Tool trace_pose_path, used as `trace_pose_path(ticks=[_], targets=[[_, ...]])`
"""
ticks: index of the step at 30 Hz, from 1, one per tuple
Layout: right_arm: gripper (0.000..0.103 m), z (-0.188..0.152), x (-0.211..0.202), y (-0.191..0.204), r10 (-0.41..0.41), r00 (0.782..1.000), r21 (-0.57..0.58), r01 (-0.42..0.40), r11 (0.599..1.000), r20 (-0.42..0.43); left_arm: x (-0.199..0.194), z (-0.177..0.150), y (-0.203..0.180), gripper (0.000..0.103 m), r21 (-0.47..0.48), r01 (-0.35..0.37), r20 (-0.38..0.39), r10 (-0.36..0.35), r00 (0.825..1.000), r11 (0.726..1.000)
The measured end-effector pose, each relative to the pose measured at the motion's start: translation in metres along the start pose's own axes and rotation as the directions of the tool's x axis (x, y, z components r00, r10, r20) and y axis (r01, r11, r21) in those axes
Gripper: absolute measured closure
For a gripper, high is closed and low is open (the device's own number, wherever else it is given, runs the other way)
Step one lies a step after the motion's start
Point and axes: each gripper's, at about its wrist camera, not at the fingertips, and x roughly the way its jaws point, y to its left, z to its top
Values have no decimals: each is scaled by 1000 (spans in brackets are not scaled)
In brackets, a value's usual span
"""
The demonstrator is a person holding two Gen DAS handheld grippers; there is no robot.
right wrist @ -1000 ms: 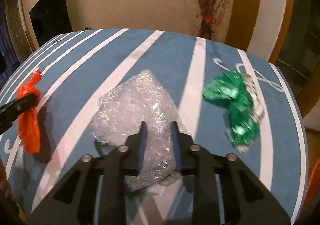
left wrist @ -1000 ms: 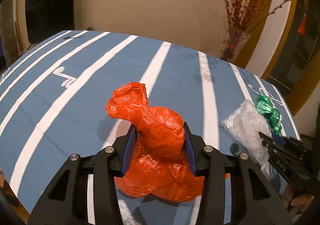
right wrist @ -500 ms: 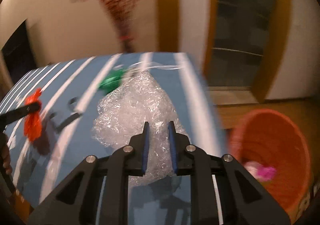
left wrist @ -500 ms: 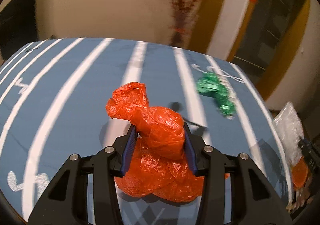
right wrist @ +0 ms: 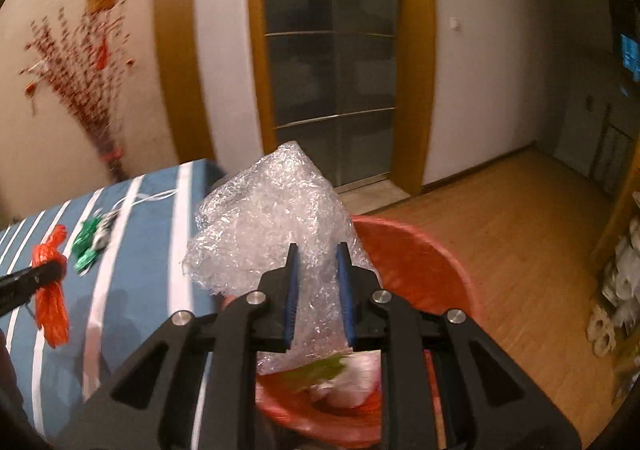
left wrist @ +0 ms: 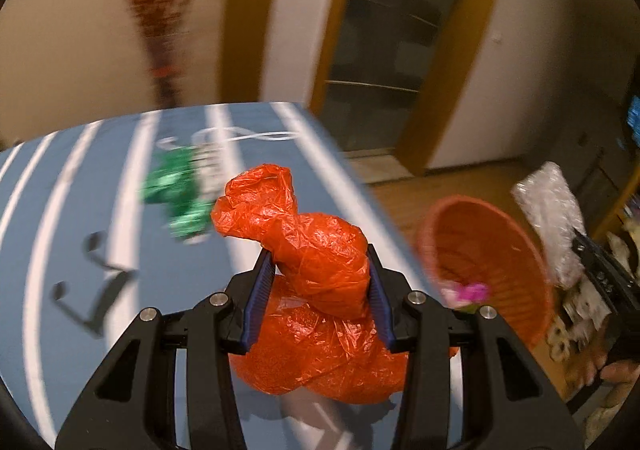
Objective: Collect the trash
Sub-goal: 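Carry the orange bag and bubble wrap over the wastebasket and open both tools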
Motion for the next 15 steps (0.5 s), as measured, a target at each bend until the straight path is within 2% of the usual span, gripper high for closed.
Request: trace_pose_path(ticks=[7, 15], targets=[[84, -1, -2, -38, -27, 1000, 58, 27, 998, 6, 26, 10, -80, 59, 95, 139, -19, -138, 990, 986], [84, -4, 4, -66, -31, 1000, 109, 31, 994, -6, 52, 11, -131, 59, 153, 214, -58, -208, 976, 965]])
